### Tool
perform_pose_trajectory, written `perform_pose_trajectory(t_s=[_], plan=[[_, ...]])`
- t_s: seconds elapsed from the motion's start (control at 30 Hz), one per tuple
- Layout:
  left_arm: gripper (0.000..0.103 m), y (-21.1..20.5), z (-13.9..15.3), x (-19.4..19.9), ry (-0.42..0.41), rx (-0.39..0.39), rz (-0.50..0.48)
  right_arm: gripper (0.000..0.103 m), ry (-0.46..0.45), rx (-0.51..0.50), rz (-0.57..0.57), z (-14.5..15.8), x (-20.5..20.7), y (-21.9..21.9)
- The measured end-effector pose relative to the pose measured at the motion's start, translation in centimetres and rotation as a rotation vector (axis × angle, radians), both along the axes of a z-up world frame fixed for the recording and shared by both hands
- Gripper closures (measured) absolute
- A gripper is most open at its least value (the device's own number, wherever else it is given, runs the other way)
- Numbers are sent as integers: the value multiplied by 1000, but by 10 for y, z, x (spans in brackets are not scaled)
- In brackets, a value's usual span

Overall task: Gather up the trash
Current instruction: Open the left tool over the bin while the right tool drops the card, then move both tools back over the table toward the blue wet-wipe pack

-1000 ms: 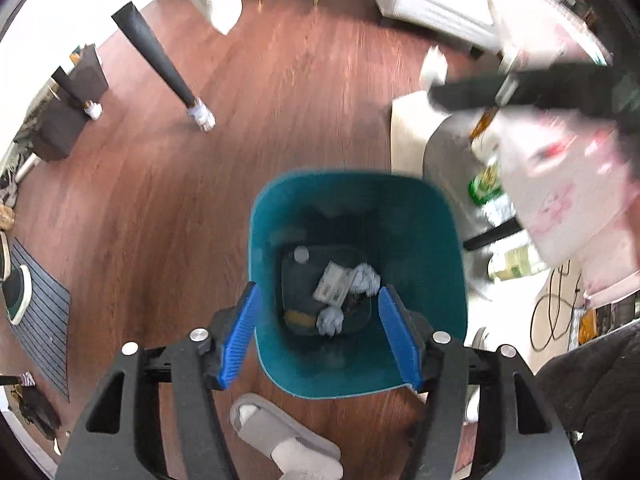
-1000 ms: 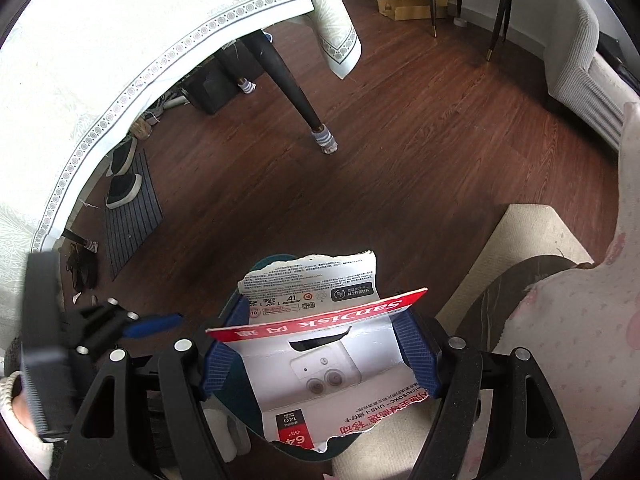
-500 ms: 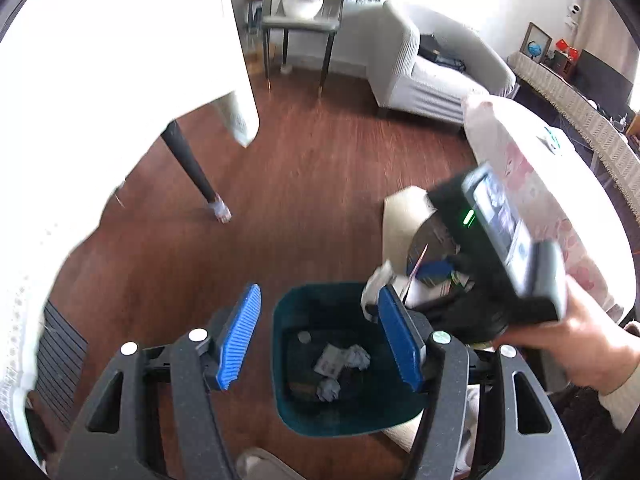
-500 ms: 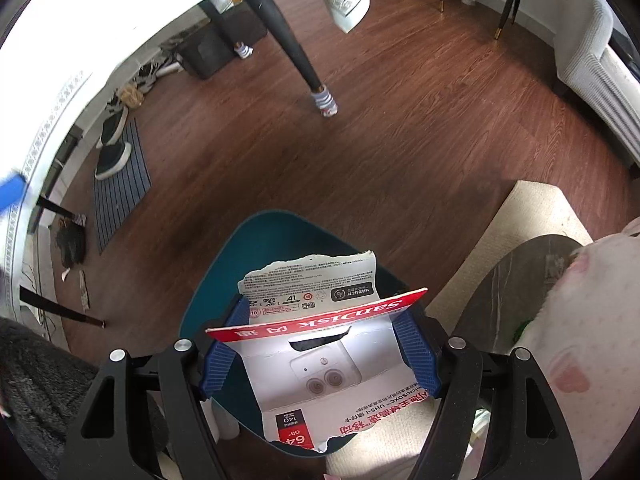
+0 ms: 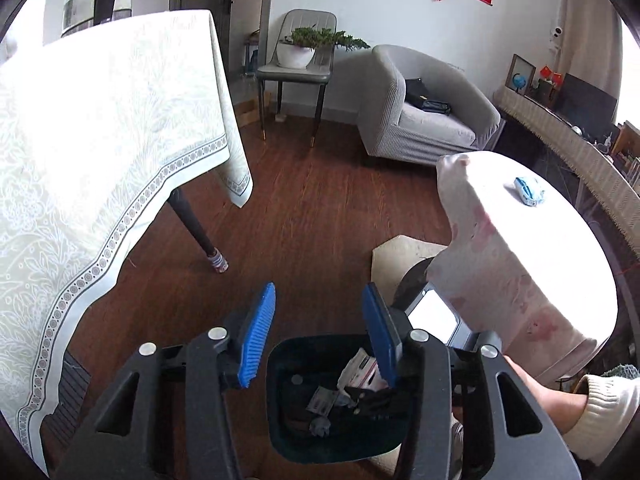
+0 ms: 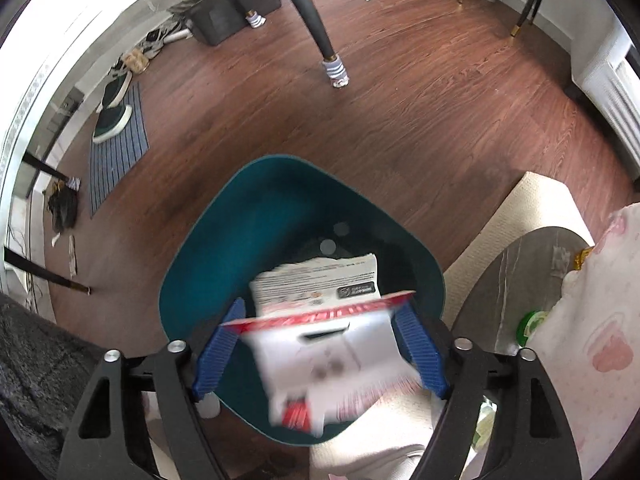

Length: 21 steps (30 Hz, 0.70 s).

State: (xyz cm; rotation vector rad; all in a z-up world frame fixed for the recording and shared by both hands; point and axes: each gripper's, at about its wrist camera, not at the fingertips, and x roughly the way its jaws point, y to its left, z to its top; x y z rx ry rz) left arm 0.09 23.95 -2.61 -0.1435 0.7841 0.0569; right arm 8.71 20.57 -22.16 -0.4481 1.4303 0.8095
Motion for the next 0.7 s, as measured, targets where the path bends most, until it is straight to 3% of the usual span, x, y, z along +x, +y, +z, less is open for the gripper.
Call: perform_pose_trajectory(t_s=[0.1, 0.3, 0.57, 0.7], plan=[[55, -6, 7, 1, -9, 19, -8, 17, 4, -1, 17, 2, -4, -4], [55, -17, 18, 5, -30, 28, -18, 17, -42, 52, 13, 25, -7, -13], [53, -39, 30, 14, -55, 20, -39, 17, -114, 175, -13, 79, 0, -36], [52, -48, 37, 22, -73, 20, -40, 18, -213, 206, -18, 113, 3, -50]])
